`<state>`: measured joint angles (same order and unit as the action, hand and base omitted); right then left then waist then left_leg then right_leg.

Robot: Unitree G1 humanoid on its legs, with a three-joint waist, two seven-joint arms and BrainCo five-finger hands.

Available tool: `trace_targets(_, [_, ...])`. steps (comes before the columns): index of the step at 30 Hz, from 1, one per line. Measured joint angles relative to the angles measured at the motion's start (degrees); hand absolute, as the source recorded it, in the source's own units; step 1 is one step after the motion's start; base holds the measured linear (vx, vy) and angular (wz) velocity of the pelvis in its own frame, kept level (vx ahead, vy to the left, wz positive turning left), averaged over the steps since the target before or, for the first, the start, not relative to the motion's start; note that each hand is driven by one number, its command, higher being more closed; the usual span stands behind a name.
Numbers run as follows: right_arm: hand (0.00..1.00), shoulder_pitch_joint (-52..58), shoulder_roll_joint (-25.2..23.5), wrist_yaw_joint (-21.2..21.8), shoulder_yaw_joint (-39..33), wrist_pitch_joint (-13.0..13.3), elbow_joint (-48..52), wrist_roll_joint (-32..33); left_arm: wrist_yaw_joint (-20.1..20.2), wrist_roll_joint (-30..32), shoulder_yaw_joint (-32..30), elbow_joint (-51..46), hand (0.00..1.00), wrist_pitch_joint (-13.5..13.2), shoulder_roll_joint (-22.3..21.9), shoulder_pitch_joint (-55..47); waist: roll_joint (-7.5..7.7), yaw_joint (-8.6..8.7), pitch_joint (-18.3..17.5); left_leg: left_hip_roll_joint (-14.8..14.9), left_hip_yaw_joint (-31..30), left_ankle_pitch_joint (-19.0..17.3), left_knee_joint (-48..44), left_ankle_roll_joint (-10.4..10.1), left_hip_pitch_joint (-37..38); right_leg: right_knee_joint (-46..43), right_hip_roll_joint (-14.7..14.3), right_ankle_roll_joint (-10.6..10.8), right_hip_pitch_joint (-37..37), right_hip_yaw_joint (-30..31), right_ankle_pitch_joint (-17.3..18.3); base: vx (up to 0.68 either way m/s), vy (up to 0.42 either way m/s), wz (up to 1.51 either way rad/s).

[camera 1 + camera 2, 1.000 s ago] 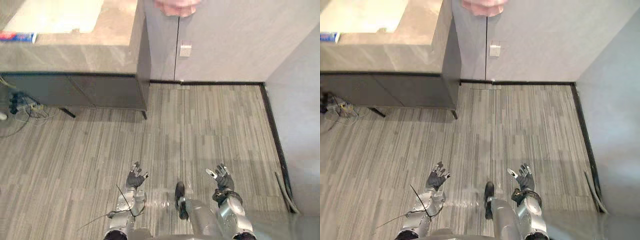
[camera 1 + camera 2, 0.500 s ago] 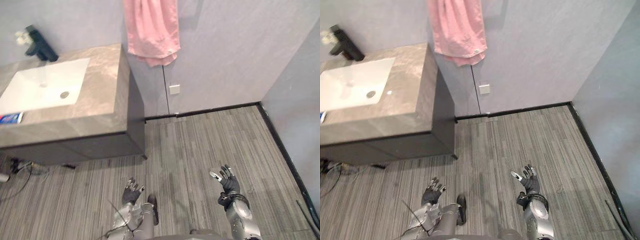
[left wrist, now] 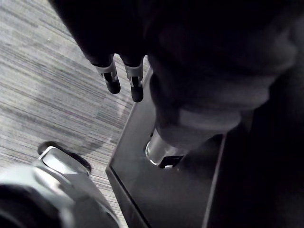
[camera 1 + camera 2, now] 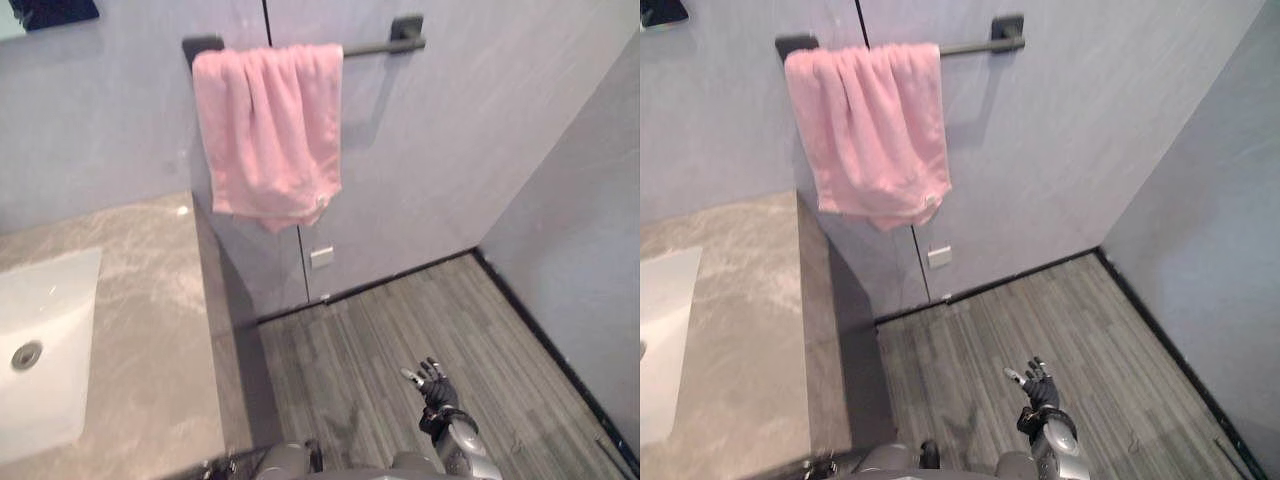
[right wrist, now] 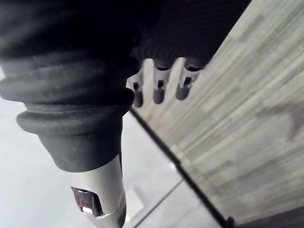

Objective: Organize washtable

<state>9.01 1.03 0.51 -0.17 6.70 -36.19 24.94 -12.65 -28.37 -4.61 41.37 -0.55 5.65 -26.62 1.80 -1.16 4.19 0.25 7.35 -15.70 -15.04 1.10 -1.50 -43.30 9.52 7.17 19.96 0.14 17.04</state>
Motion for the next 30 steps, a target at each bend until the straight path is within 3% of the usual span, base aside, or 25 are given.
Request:
trace_targets(2, [0.0, 0.36, 0.13, 0.98, -1.07, 0.77, 0.5, 1.61, 0.12, 0.54, 0.64, 1.12, 0.0, 0.0, 0.25, -0.2, -0.09, 0.56, 0.15, 1.51, -2.71, -1.32, 0.22, -1.43, 1.21, 19.48, -1.73, 2.31, 3.95, 2.5, -4.86, 0.4, -0.2, 0.57])
trace_targets(4, [0.0, 0.32, 0.36, 1.04, -1.44, 1.16, 1.43, 2.27, 0.13, 1.27, 0.41, 1.46, 0.0, -0.01, 0.19, -0.84, 0.76, 0.51, 0.51, 1.53, -5.07, -3.23, -0.08, -3.28, 2.39, 30.86, -1.03, 4.6, 5.62, 8.55, -10.01, 0.37, -0.288, 0.71])
trace_targets(5, [0.0, 0.37, 0.78, 1.08, -1.45, 1.28, 1.7, 2.46, 0.13, 1.82, 0.2, 1.49, 0.0, -0.01, 0.05, -1.42, 0.75, 0.79, 0.58, 1.9, -6.44, -4.41, -0.46, -4.04, 3.18, 30.46, -0.55, 5.05, 5.95, 10.17, -13.1, 0.39, -0.375, 0.86])
trace_targets(6, [0.0, 0.35, 1.49, 1.14, -1.5, 1.27, 1.96, 2.48, -0.03, 2.08, -0.16, 1.52, 0.0, -0.02, -0.55, -1.75, -0.02, 0.77, 0.64, 2.87, -8.07, -5.37, -0.42, -4.53, 4.04, 28.09, -1.34, 4.44, 5.92, 9.73, -17.15, 0.42, -0.439, 0.93])
trace_targets(7, [0.0, 0.97, 2.96, 1.17, -1.5, 1.23, 3.76, 2.53, -0.14, 2.08, -1.25, 1.51, 0.0, -0.19, -1.08, -2.06, -1.1, 0.66, 0.3, 4.4, -10.28, -5.79, 1.12, -4.51, 5.48, 23.01, -2.83, 2.87, 6.67, 9.28, -18.87, 0.59, -0.516, 1.1])
trace_targets(8, [0.0, 1.15, 4.48, 1.72, -1.15, 1.27, 6.13, 2.65, 0.26, 2.1, -1.75, 1.45, 0.0, -0.69, -1.37, -2.26, -3.04, -0.02, 0.12, 6.25, -11.27, -3.72, 1.78, -4.63, 6.37, 17.2, -3.68, 0.46, 8.25, 7.15, -15.24, 0.56, -0.516, 1.04])
trace_targets(10, [0.0, -0.41, 5.67, 2.25, -1.05, 1.33, 6.34, 2.59, 1.86, 2.1, -1.96, 0.94, 0.0, -2.51, -2.48, -2.06, -2.6, 0.21, 0.34, 6.97, -11.46, 0.47, -1.89, -3.18, 3.74, 13.77, -3.19, -1.41, 8.74, 5.1, -12.64, 0.34, -0.391, 0.82])
trace_targets(12, [0.0, -0.11, 6.15, 2.64, -1.1, 1.58, 8.75, 2.48, 4.09, 1.85, 0.23, -3.97, 0.0, -7.25, -3.28, 1.79, -2.13, 0.78, 0.16, 9.68, -8.78, 7.13, -11.14, 2.47, -1.01, 12.62, -2.75, -5.11, 5.92, -0.08, -9.89, 0.3, -0.483, 0.96])
trace_targets(13, [0.0, 0.1, 5.97, 3.18, -1.14, 1.64, 9.01, 2.49, 4.94, 1.81, 1.0, -5.25, 0.0, -8.25, -3.53, 3.6, -1.78, 0.9, 0.27, 11.82, -4.46, 9.35, -13.95, 4.41, -1.97, 12.9, -3.32, -6.58, 4.65, -1.4, -9.27, 0.26, -0.501, 0.55])
trace_targets(14, [0.0, 0.37, 5.99, 3.37, -1.93, 1.65, 9.21, 2.49, 6.78, 1.8, 3.11, -7.1, 0.0, -8.94, -3.78, 6.64, -1.51, 0.99, 0.56, 14.72, 1.1, 9.81, -22.41, 4.97, -3.55, 13.75, -5.0, -9.05, 2.69, -3.21, -8.48, 0.17, -0.393, 0.02])
trace_targets(16, [0.0, 0.83, 6.02, 2.98, -3.7, 1.65, 8.55, 2.51, 9.03, 1.51, 5.71, -8.3, 0.0, -9.38, -3.83, 9.22, -1.93, 1.32, 0.35, 13.86, 2.23, 8.51, -34.27, 2.84, -4.19, 16.94, -7.77, -9.71, -0.67, -3.09, -8.14, 0.13, -0.278, -0.33])
trace_targets(18, [0.0, 1.9, 6.56, 2.43, -4.75, 1.68, 8.23, 2.51, 9.48, 1.32, 6.67, -8.57, 0.0, -9.46, -3.85, 10.19, -2.3, 2.23, 0.17, 11.27, 2.11, 8.58, -36.66, 2.56, -4.33, 20.17, -9.26, -9.72, -3.29, -3.37, -8.16, 0.16, -0.235, -0.14])
trace_targets(20, [0.0, 4.4, 6.57, 1.96, -6.1, 1.51, 8.2, 2.54, 10.1, 1.01, 6.8, -9.22, 0.0, -9.4, -4.09, 10.36, -2.81, 2.57, 0.07, 8.43, 2.38, 7.36, -34.89, 0.69, -3.68, 22.99, -10.68, -9.72, -5.53, -4.33, -8.62, 0.15, -0.196, 0.01])
trace_targets(22, [0.0, 6.36, 5.39, 1.95, -6.07, 1.07, 8.23, 2.69, 10.06, 0.03, 6.73, -10.07, 0.0, -9.37, -4.11, 10.48, -3.28, 3.61, 0.14, 7.83, 4.46, 5.3, -26.94, -0.21, -2.44, 26.36, -11.67, -10.22, -8.92, -6.84, -9.53, 0.15, -0.157, 0.38])
trace_targets(24, [0.0, 6.72, 3.8, 1.95, -5.89, 0.78, 8.42, 2.99, 10.0, -0.04, 6.55, -12.53, 0.0, -9.38, -4.5, 11.2, -2.82, 3.34, 0.74, 7.62, 5.68, 2.38, -20.83, -0.39, -2.37, 27.85, -11.57, -10.39, -11.38, -8.74, -9.52, 0.12, -0.122, 0.6])
trace_targets(26, [0.0, 6.68, 3.17, 1.98, -4.36, 0.78, 9.11, 3.96, 9.87, 0.04, 6.12, -15.51, 0.0, -9.39, -4.74, 11.86, -2.85, 2.91, 0.92, 7.32, 5.87, 1.76, -14.42, -0.6, -3.11, 28.58, -11.16, -10.76, -12.87, -10.42, -9.2, 0.07, -0.098, 0.44])
trace_targets(27, [0.0, 6.38, 3.14, 2.05, -4.04, 0.78, 9.87, 4.08, 9.7, 0.16, 5.63, -16.73, 0.0, -9.41, -4.8, 12.3, -3.45, 2.41, 0.79, 6.86, 5.62, 2.22, -9.69, -1.2, -3.09, 28.4, -10.85, -10.89, -13.04, -11.07, -9.1, 0.04, -0.042, 0.17])
trace_targets(28, [0.0, 6.33, 3.07, 2.24, -3.56, 0.82, 10.81, 4.1, 9.26, 0.55, 3.7, -17.94, 0.0, -9.44, -5.31, 13.42, -3.95, 1.84, 0.78, 6.11, 5.41, 6.4, -1.39, -3.45, -2.24, 27.64, -10.8, -10.88, -13.0, -11.18, -8.45, 0.04, -0.004, 0.13])
trace_targets(30, [0.0, 6.36, 2.93, 2.18, -3.38, 0.78, 10.77, 3.98, 8.53, 0.56, 1.43, -20.66, 0.0, -9.48, -5.37, 13.86, -4.83, 1.83, 0.71, 5.47, 5.54, 9.74, 2.98, -3.78, -0.51, 25.52, -10.59, -10.96, -12.96, -11.28, -6.78, 0.06, 0.036, 0.1])
